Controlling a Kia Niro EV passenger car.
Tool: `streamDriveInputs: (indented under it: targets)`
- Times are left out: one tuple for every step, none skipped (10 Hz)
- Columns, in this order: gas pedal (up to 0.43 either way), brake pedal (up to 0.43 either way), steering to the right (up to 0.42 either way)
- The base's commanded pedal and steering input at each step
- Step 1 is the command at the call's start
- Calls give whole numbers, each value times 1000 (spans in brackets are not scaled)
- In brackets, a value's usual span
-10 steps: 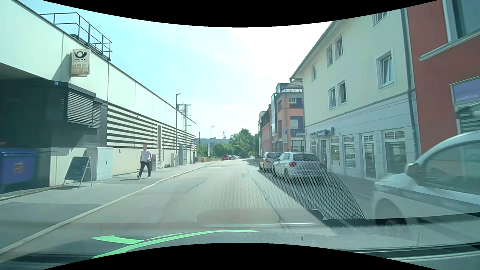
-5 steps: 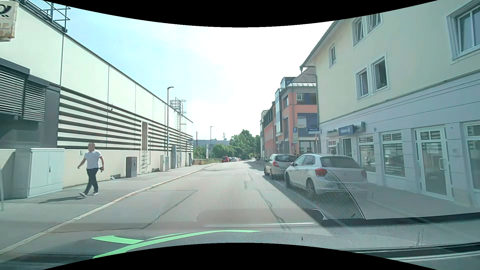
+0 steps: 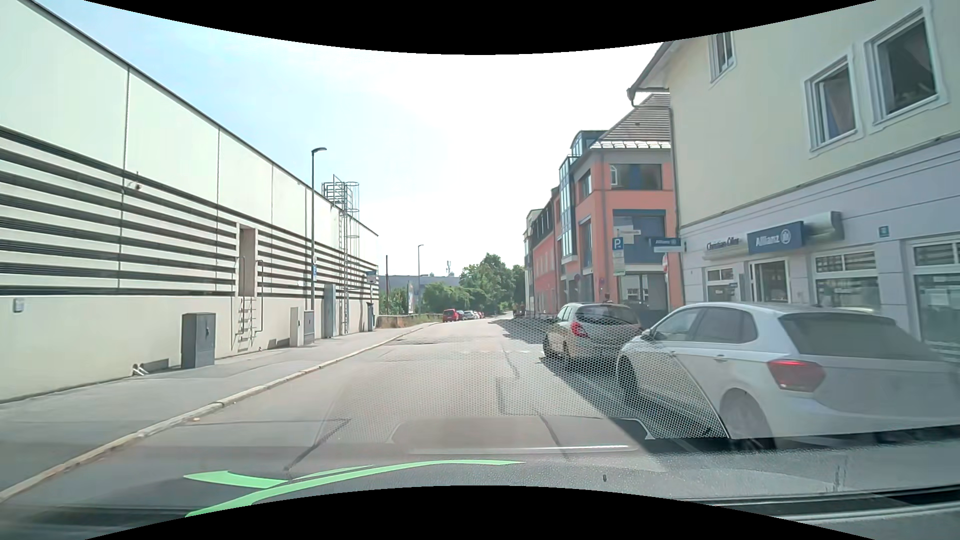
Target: Follow the waypoints while adhering to traffic rules and regulations
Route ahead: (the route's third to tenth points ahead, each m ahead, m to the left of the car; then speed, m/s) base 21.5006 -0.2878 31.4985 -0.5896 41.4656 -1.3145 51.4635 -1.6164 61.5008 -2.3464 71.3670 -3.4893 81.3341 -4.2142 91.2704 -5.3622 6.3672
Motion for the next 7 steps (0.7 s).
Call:
streamDriveInputs:
  targets:
    - [0, 165, -5]
    - [0, 177, -5]
    - [0, 183, -5]
    - [0, 201, -5]
    - [0, 213, -5]
    - [0, 213, -5]
    - [0, 207, -4]
